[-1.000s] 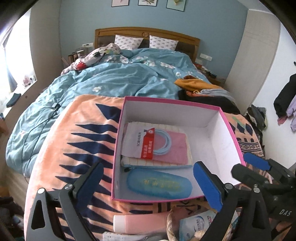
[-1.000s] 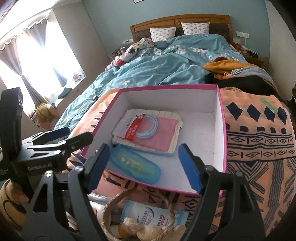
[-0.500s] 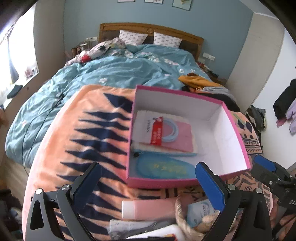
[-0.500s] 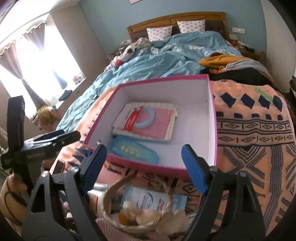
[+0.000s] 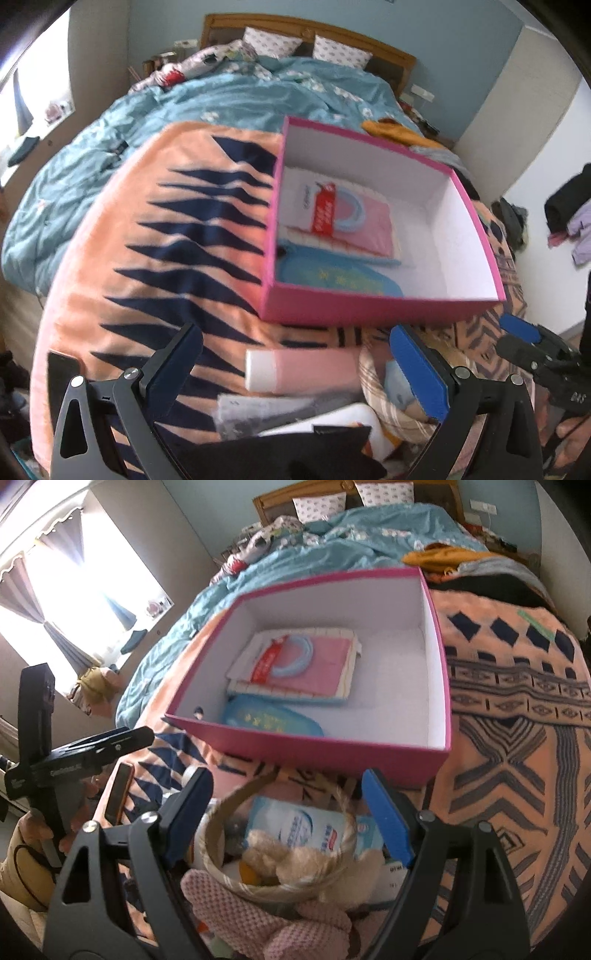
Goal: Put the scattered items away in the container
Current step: 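Move the left gripper over the pile toward the plaid headband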
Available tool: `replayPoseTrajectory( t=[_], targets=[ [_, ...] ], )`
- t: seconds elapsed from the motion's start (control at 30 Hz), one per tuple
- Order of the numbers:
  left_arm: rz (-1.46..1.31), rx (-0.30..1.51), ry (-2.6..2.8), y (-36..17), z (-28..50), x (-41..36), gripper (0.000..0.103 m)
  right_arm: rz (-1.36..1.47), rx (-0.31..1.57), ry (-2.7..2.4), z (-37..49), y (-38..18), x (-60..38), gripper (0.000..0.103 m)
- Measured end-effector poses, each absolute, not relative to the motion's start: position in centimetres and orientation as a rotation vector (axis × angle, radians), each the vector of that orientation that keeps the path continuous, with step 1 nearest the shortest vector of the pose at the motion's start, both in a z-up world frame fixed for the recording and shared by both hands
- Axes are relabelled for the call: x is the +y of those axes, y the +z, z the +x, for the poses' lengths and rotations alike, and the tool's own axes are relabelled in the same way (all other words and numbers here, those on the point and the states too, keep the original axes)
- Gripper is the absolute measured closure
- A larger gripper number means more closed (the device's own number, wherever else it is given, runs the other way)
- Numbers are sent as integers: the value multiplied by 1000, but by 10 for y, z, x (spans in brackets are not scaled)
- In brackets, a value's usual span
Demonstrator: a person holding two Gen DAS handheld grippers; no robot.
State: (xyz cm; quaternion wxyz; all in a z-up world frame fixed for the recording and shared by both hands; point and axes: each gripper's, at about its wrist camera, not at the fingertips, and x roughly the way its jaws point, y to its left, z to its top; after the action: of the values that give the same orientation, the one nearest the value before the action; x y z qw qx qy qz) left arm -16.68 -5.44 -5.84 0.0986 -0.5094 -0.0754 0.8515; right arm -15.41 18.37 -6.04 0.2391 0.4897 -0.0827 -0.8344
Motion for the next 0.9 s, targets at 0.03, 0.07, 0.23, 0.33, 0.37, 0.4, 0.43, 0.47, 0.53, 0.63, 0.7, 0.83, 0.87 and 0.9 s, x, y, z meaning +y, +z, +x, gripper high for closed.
replayPoseTrajectory(
  t=[0.03,0.07,0.23,0.33,0.37,0.4,0.43,0.47,0.53,0.63,0.7,0.83,0.87,0.9],
  targets=[
    [-1510,-211,2498,-61,-165,-49,0,1368,-235,-2277,-154,-64,186,19],
    [-1510,-199,2481,-63,-163,-44,0,1397,-245,-2271,-155,-67,188,19],
    [-1508,-128,2406,-71,-157,-20,0,1478,-272,-2252,-153,-79,201,19],
    [-1505,-63,2363,-76,-155,-4,0,1525,-299,-2213,-148,-87,209,19],
    [-1510,-45,2350,-79,-155,1,0,1541,-317,-2201,-147,-90,212,19],
    [-1515,-29,2338,-81,-155,5,0,1559,-339,-2191,-146,-94,216,19],
    [-1524,-17,2325,-84,-155,8,0,1579,-363,-2185,-145,-98,220,19],
    [-1538,-7,2307,-88,-156,12,0,1592,-380,-2177,-144,-102,223,20],
    [-1558,30,2285,-95,-155,18,0,1601,-403,-2166,-142,-106,226,24],
    [-1532,116,2297,-96,-150,24,0,1536,-330,-2204,-133,-98,229,24],
    [-1502,160,2299,-95,-145,25,0,1526,-204,-2240,-126,-94,227,24],
    [-1474,173,2270,-93,-138,20,0,1521,70,-2247,-113,-95,216,27],
    [-1468,177,2263,-93,-137,20,0,1508,119,-2237,-109,-96,212,27],
    [-1461,186,2257,-93,-134,20,0,1495,168,-2226,-106,-96,208,28]
  ],
)
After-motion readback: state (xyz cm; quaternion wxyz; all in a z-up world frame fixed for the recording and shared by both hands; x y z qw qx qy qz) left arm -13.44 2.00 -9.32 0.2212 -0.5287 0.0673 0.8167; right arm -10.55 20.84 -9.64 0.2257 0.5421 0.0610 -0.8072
